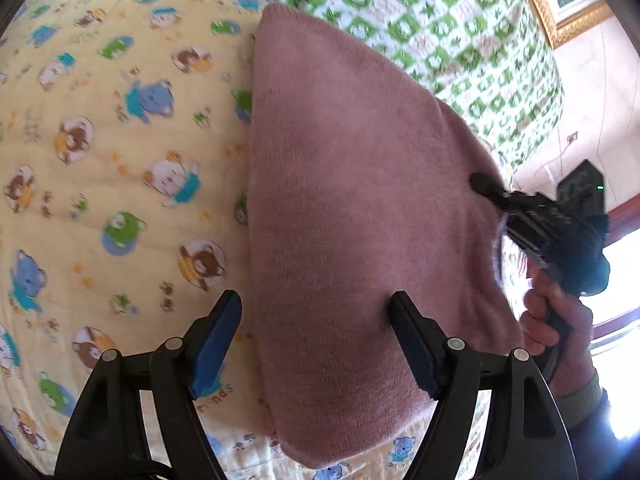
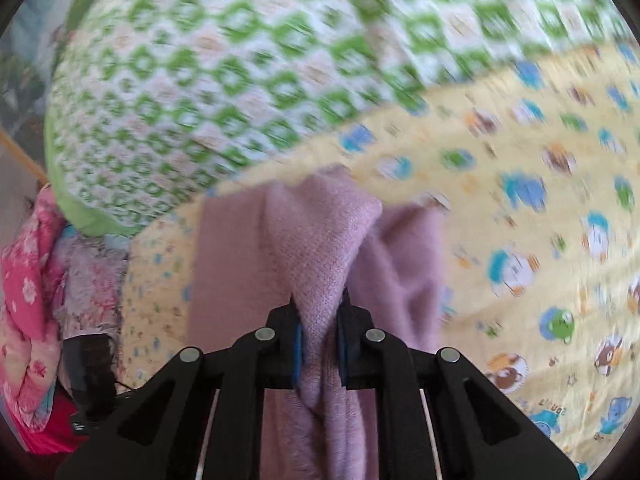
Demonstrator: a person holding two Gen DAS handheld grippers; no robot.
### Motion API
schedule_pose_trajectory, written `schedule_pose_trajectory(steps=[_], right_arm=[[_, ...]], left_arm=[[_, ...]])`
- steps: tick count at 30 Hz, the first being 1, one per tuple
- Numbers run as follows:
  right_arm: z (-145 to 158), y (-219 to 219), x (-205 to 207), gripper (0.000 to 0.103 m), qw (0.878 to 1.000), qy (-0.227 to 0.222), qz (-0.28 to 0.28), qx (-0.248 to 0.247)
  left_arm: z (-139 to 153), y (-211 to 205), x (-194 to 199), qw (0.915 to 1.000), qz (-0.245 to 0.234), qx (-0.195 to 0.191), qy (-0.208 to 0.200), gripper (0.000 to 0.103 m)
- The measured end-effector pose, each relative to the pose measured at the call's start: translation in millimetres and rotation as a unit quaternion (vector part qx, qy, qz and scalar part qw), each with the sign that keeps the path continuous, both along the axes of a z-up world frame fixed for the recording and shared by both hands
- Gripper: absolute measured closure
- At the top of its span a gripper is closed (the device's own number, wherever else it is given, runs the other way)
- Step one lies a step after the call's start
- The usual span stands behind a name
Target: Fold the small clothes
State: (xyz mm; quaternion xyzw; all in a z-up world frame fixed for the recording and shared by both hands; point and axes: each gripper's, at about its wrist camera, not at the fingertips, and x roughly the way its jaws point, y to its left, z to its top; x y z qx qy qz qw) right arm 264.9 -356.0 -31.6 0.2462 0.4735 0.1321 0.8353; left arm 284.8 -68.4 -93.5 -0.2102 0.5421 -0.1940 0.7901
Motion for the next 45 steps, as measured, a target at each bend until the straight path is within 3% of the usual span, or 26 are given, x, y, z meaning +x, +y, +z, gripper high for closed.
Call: schedule_pose_trajectory(steps=[4,7,11,18,24,28,30,32,35,38,40,43,45], right_arm=[[-27.1,-4.7,-3.0,0.088,1.000,0.015,-0.010,0.016],[-29.3,-6.8,-6.5,0.080,0.999,0.021,-0.022,0.026],[-13.2,-9.2,-29.7,0.069,0.999,0.020,-0.038,0.008],[16.1,7.0,-108.3,0.065,1.000,-0.018,-0.007,0.003],[6.0,16.5,-127.5,0.065,1.000,-0.001,0.001,-0.005],[6.0,18.6,-126.6,0.065,1.000,-0.001,-0.004,-0.013],[6.6,20.1,-127.0,0.065,1.000,0.001,-0.002,-0.017],[9.0,21.2,-127.3,0.065,1.000,-0.003,-0.001,-0.017],[11.7,25.8,-126.5,0.065,0.999,-0.007,0.011,-0.031],[3.2,29.6,-123.0,0.065,0.998,0.016,0.016,-0.066],[-1.5,30.6,-123.9,0.065,0.996,0.022,0.019,-0.079],[-4.3,32.5,-127.5,0.093,0.995,0.021,0.034,-0.088],[1.1,30.4,-129.4,0.094,0.996,0.014,0.036,-0.083]], left_arm=[[-9.4,-4.9,-1.6,0.9999,-0.004,0.004,0.010,0.026],[-12.7,-3.5,-1.4,0.9999,-0.002,0.000,0.016,0.026],[-10.0,-4.2,-2.3,0.9998,-0.001,-0.002,0.018,0.026],[3.3,-5.4,-39.5,0.9992,-0.040,0.001,0.007,0.026],[4.7,-32.1,-82.1,0.9898,-0.124,0.065,-0.026,0.026],[-3.8,-44.9,-87.6,0.9843,-0.120,0.121,-0.045,0.027],[-7.4,-45.9,-85.3,0.9826,-0.103,0.146,-0.051,0.030],[-10.4,-43.5,-81.5,0.9829,-0.087,0.155,-0.047,0.042],[-10.9,-38.1,-78.3,0.9850,-0.072,0.150,-0.044,0.050],[-8.1,-37.1,-78.2,0.9847,-0.071,0.152,-0.047,0.052],[-6.1,-37.6,-80.6,0.9845,-0.073,0.151,-0.051,0.059],[-3.1,-43.2,-83.0,0.9842,-0.077,0.150,-0.056,0.071],[-2.3,-43.9,-85.1,0.9828,-0.078,0.155,-0.062,0.077]])
